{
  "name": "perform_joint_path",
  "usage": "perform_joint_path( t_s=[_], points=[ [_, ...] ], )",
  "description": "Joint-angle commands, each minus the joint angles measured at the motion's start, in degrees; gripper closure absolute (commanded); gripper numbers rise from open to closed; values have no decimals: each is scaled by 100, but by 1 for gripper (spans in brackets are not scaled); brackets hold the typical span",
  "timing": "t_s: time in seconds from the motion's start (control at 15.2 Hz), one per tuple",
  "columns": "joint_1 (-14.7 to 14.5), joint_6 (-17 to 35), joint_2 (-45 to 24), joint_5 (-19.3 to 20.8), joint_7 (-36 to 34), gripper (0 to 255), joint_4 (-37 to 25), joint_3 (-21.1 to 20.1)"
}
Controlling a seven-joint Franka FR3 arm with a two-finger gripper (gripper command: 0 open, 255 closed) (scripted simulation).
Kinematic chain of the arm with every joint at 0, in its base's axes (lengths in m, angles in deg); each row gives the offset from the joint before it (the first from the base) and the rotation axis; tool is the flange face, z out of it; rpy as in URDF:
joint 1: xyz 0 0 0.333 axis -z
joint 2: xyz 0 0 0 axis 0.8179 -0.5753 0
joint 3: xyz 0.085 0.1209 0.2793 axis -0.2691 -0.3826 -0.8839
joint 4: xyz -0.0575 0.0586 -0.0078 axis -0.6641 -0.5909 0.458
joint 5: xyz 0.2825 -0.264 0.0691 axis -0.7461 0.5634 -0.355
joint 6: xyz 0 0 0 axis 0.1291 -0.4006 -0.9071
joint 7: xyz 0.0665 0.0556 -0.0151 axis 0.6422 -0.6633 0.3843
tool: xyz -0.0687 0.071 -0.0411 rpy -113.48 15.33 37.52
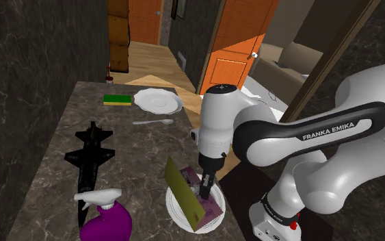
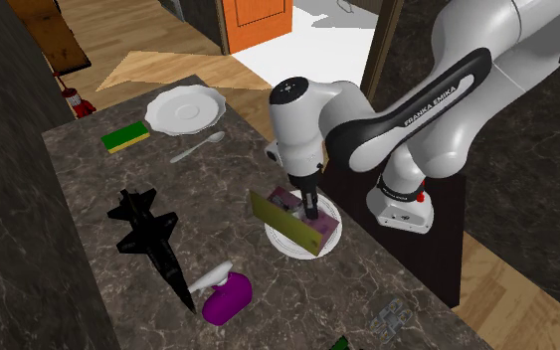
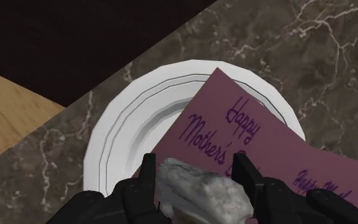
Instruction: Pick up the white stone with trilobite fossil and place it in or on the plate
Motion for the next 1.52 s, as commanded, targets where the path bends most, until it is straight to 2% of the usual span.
perform_joint_path(
  t_s=[0.0, 0.26, 0.79, 0.86, 1.19, 1.45],
  points=[
    [-12, 208, -97, -34, -3, 255, 126, -49],
    [0, 615, -334, -81, 29, 255, 297, -130],
    [54, 607, -326, -108, 51, 255, 296, -185],
    [69, 625, -384, -93, 48, 0, 254, -189],
    [64, 606, -324, -113, 55, 0, 295, -195],
    [143, -236, -27, 58, 30, 0, -248, -18]
  ],
)
